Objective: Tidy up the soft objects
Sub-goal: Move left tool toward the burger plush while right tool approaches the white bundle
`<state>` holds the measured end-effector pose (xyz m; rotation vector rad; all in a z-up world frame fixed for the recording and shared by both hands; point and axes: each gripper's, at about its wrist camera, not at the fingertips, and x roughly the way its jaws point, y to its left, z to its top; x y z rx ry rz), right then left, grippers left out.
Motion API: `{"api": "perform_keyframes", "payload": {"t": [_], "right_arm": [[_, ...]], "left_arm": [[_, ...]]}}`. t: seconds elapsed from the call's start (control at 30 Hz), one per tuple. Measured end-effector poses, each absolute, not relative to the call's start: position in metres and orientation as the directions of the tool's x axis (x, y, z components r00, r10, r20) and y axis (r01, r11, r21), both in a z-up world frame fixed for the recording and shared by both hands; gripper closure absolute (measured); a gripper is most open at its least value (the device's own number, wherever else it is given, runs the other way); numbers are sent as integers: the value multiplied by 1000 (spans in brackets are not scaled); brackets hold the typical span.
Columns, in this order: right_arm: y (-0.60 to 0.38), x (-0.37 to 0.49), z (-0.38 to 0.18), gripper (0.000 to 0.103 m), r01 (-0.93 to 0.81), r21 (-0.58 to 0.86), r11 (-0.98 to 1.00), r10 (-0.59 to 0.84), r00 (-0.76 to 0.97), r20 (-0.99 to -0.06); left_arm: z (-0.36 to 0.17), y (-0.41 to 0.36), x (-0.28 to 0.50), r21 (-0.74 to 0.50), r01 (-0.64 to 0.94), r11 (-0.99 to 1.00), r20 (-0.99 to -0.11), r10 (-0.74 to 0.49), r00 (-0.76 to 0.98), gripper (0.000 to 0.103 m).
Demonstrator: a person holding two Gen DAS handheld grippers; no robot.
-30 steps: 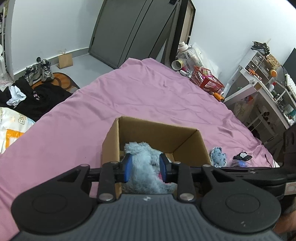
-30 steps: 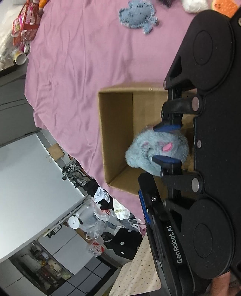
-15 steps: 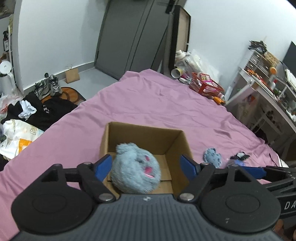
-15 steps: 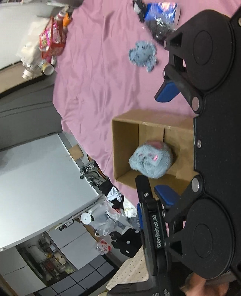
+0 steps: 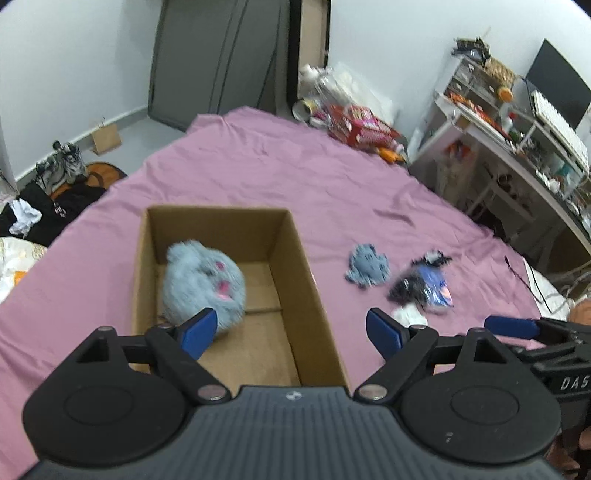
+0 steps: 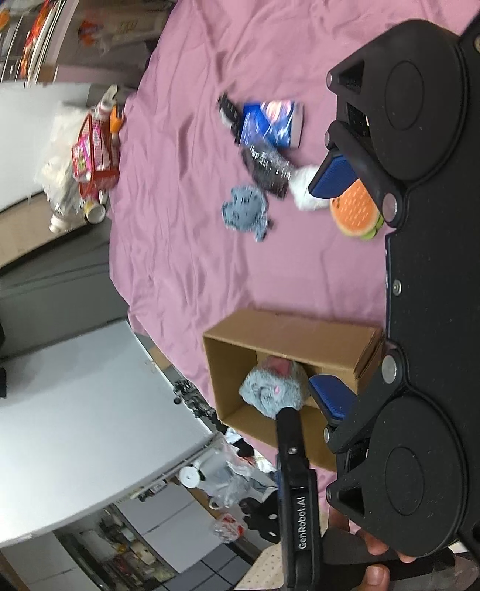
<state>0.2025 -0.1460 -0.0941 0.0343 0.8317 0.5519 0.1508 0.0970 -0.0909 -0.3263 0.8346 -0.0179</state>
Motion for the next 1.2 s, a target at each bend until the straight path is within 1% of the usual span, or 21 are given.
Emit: {"api": "perform_keyframes", "payload": {"t": [0.27,0.53,0.63,1.07,1.2], "right_arm": [[-183,192,-97,0,-419,242,875,460,563,-687],[-216,189,-101,0,-371,257,892,440,584,-682],[-228,189,-104,0,-352,262,898,431,591,-682],[-266,201,-124,0,-257,270,928,372,599,-709],[-272,207,-133,0,-241,290,926,377,581,-722]], "left_arm": [[-86,69,146,-271,-38,962,-735,-182,653,16],[-87,47,153,-297,13,955,-741,-239,628,16],[-89,38,155,-300,54,952,-737,-268,620,16],[-107,-15,180,-261,206,943,-773,-332,541,16],[-119,-28,190,-278,227,933,-781,-358,512,17]]}}
